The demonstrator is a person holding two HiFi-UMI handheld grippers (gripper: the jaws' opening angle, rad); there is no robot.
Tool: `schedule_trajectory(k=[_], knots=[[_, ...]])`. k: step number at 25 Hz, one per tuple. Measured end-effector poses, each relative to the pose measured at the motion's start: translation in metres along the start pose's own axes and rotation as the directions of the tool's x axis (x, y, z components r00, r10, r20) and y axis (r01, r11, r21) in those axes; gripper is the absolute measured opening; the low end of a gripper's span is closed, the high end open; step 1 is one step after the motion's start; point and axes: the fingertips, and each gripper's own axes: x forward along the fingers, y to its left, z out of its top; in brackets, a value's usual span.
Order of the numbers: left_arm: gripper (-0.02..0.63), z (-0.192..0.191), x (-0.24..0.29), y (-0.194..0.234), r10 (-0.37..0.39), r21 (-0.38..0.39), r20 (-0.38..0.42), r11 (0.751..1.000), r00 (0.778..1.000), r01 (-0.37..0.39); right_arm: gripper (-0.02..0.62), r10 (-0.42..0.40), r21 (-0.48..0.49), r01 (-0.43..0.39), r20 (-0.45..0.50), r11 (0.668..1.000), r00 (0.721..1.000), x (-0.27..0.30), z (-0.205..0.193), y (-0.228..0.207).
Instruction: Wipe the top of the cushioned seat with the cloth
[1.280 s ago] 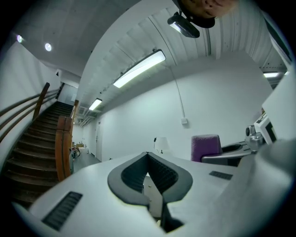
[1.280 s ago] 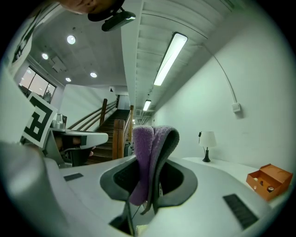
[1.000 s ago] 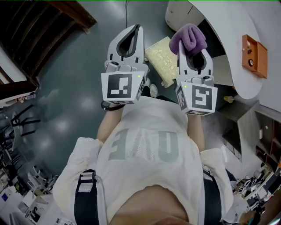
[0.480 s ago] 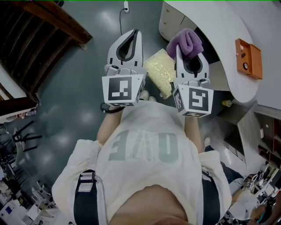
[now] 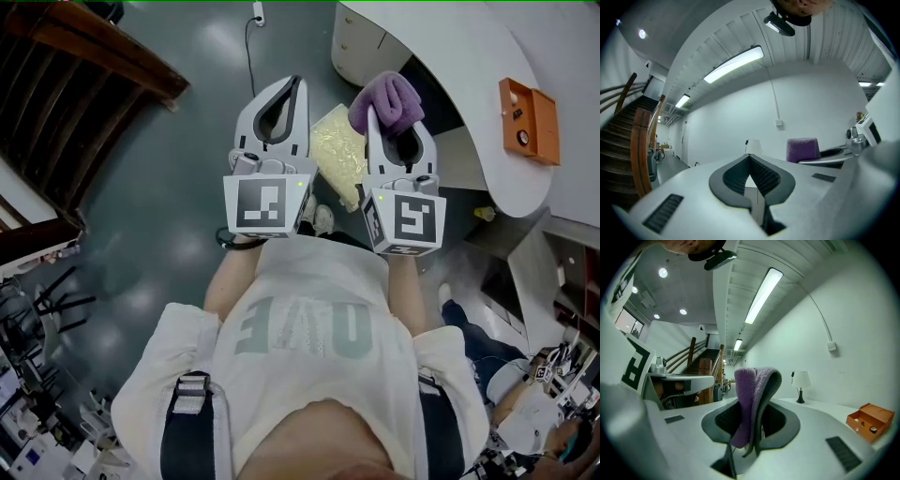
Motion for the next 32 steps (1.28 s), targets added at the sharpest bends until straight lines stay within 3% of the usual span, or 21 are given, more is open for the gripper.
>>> schedule_trajectory(k=[4, 8, 15, 22, 25, 32], knots=[[0.006, -0.001, 0.000, 0.012, -0.006, -0.039, 0.010, 0.999, 1.000, 0.006, 0.098, -0.006, 0.019, 0.007, -0.056, 1.000, 0.998, 0.009, -0.011, 0.016], [0.006, -0.047, 0.004, 0.027, 0.003, -0.075, -0.066, 0.997, 0.998, -0.008, 0.098, -0.008, 0.048, 0.014, -0.129, 0.999, 0.992, 0.023, -0.053, 0.024], [0.006, -0.190, 0.015, 0.058, 0.023, -0.104, -0.211, 0.994, 0.977, -0.045, 0.098, -0.013, 0.076, 0.031, -0.231, 0.997, 0.973, 0.062, -0.178, 0.027], [0.006, -0.328, -0.010, 0.067, 0.013, -0.105, -0.383, 0.993, 0.924, -0.057, 0.098, -0.024, 0.121, 0.072, -0.357, 0.990, 0.934, 0.072, -0.302, 0.033], [0.006, -0.350, -0.018, 0.065, -0.014, -0.106, -0.411, 0.994, 0.912, -0.033, 0.098, -0.031, 0.132, 0.090, -0.396, 0.987, 0.918, 0.069, -0.329, 0.041], [0.006, -0.367, -0.029, 0.059, -0.047, -0.126, -0.404, 0.992, 0.914, -0.004, 0.098, -0.032, 0.128, 0.099, -0.441, 0.987, 0.897, 0.054, -0.362, 0.061]])
